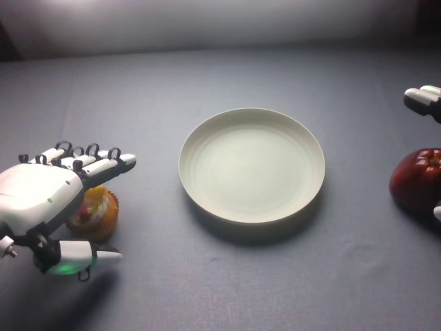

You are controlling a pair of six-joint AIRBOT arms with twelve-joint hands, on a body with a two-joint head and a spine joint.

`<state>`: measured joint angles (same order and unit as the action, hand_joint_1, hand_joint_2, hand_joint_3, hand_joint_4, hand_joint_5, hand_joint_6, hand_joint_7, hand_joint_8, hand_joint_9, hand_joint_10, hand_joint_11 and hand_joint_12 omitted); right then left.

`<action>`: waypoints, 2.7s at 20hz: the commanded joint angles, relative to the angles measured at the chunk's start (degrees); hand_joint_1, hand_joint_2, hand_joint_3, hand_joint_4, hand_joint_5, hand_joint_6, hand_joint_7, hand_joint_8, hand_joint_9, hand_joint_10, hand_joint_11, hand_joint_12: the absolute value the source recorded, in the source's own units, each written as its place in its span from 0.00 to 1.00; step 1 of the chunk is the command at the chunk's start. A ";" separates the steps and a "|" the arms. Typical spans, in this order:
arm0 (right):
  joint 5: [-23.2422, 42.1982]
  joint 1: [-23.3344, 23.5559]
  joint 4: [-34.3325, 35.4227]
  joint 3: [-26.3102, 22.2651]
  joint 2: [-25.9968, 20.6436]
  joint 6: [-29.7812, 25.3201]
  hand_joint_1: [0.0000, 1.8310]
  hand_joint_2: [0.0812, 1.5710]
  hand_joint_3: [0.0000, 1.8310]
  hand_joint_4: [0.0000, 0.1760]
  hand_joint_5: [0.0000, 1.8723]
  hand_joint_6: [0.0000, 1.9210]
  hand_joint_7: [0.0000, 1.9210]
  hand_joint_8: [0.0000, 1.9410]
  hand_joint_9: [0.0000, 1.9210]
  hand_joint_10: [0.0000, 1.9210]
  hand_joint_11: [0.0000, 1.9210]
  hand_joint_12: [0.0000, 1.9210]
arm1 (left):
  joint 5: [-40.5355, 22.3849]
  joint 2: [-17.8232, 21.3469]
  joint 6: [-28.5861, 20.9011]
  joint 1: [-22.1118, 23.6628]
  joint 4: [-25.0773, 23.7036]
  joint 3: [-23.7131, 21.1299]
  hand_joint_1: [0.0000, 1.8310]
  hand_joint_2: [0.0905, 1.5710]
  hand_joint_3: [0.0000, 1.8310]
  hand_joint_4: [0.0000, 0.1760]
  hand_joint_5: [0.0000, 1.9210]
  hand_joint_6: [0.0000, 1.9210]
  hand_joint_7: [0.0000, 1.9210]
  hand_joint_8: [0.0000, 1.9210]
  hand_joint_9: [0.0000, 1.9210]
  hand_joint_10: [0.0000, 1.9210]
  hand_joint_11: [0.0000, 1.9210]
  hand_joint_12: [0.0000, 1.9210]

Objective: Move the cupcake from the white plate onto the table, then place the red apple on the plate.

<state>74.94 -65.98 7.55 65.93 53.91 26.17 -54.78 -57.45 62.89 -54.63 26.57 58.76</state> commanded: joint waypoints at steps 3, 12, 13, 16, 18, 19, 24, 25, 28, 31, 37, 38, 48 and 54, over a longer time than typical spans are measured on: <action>5.51 0.43 0.34 1.14 -0.08 -0.48 0.55 0.58 0.00 1.00 0.00 0.00 0.00 0.00 0.00 0.00 0.00 0.13 | -9.31 1.90 -0.06 0.11 -2.10 -1.16 0.44 0.52 0.00 1.00 0.01 0.01 0.00 0.00 0.00 0.00 0.00 0.02; -15.49 9.56 -9.47 7.55 0.72 -0.45 0.60 0.51 0.00 1.00 0.02 0.00 0.04 0.00 0.08 0.01 0.01 0.32 | -21.74 7.40 -0.03 -1.00 -6.57 -7.16 0.45 0.50 0.00 1.00 0.00 0.00 0.00 0.00 0.00 0.00 0.00 0.00; -18.97 11.21 -10.76 9.01 1.83 -0.45 0.67 0.53 0.00 0.34 0.19 0.01 0.21 0.01 0.30 0.04 0.23 0.41 | -22.75 7.60 -0.03 -1.17 -6.98 -7.59 0.46 0.50 0.00 1.00 0.00 0.00 0.00 0.00 0.00 0.00 0.00 0.00; -24.80 14.45 -13.52 11.56 3.72 -0.46 0.69 0.65 0.00 0.05 0.59 0.38 0.55 0.43 0.59 0.36 0.50 0.67 | -23.75 8.33 -0.03 -1.76 -7.28 -8.38 0.46 0.49 0.00 1.00 0.00 0.00 0.00 0.00 0.00 0.00 0.00 0.00; -26.38 15.63 -15.10 11.97 3.95 -0.46 0.75 0.68 0.00 0.00 0.53 0.52 0.53 0.43 0.51 0.59 0.41 0.72 | -23.66 8.45 -0.05 -1.94 -7.19 -8.47 0.45 0.50 0.00 1.00 0.00 0.00 0.00 0.00 0.00 0.00 0.00 0.00; -26.38 15.85 -15.52 11.89 3.95 -0.41 0.75 0.68 0.00 0.00 0.53 0.52 0.53 0.43 0.51 0.59 0.41 0.72 | -23.40 8.40 -0.05 -1.94 -7.09 -8.44 0.45 0.50 0.00 1.00 0.00 0.00 0.00 0.00 0.00 0.00 0.00 0.00; -21.22 19.11 -15.49 11.48 3.95 -0.27 0.70 0.67 0.00 0.00 0.52 0.51 0.60 0.39 0.59 0.51 0.57 0.65 | -23.85 8.31 -0.27 -2.66 -6.47 -8.47 0.45 0.50 0.00 1.00 0.00 0.00 0.00 0.00 0.00 0.00 0.00 0.00; -19.55 20.22 -15.44 11.25 4.00 -0.30 0.75 0.65 0.00 0.00 0.51 0.53 0.61 0.31 0.62 0.45 0.56 0.52 | -23.94 8.31 -0.33 -2.67 -6.43 -8.47 0.44 0.50 0.00 1.00 0.00 0.00 0.00 0.00 0.00 0.00 0.00 0.00; -15.54 24.41 -16.68 11.34 5.66 -0.87 0.76 0.64 0.00 0.00 0.53 0.49 0.65 0.26 0.56 0.48 0.40 0.56 | -24.12 8.23 -0.44 -2.70 -6.43 -8.46 0.44 0.51 0.00 1.00 0.00 0.00 0.00 0.00 0.00 0.00 0.00 0.00; -15.13 30.80 -20.78 13.93 10.73 -3.17 0.76 0.65 0.00 0.00 0.53 0.53 0.71 0.07 0.55 0.51 0.40 0.55 | -24.48 8.13 -0.59 -2.74 -6.59 -8.46 0.43 0.51 0.00 1.00 0.00 0.00 0.00 0.00 0.00 0.00 0.00 0.00; -22.15 37.96 -28.34 19.89 21.15 -7.91 0.70 0.61 0.00 0.00 0.67 0.33 0.74 0.06 0.54 0.11 0.09 0.68 | -23.95 7.37 -0.90 -2.21 -7.28 -7.86 0.42 0.50 0.00 1.00 0.00 0.00 0.00 0.00 0.00 0.00 0.00 0.00; -23.71 38.31 -29.51 20.69 22.64 -8.45 0.70 0.60 0.00 0.09 0.67 0.31 0.75 0.06 0.58 0.12 0.17 0.69 | -23.72 7.19 -0.90 -2.00 -7.37 -7.72 0.42 0.51 0.00 1.00 0.00 0.00 0.00 0.00 0.00 0.00 0.00 0.00; -37.44 38.73 -34.75 25.77 29.79 -8.50 0.54 0.56 0.00 0.38 0.19 0.00 0.14 0.00 0.16 0.04 0.02 0.51 | -23.20 6.39 -1.51 -1.28 -7.88 -7.30 0.41 0.49 0.00 1.00 0.00 0.00 0.00 0.00 0.00 0.00 0.00 0.00; -37.64 38.71 -34.74 24.43 29.23 -8.50 0.56 0.49 0.00 1.00 0.00 0.00 0.00 0.00 0.00 0.00 0.05 0.03 | -23.48 6.26 -1.96 -1.33 -7.87 -7.34 0.40 0.50 0.00 1.00 0.00 0.00 0.00 0.00 0.00 0.00 0.00 0.00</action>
<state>31.00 -27.86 -28.62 90.37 83.29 17.82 -71.24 -51.00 61.23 -56.47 19.68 51.18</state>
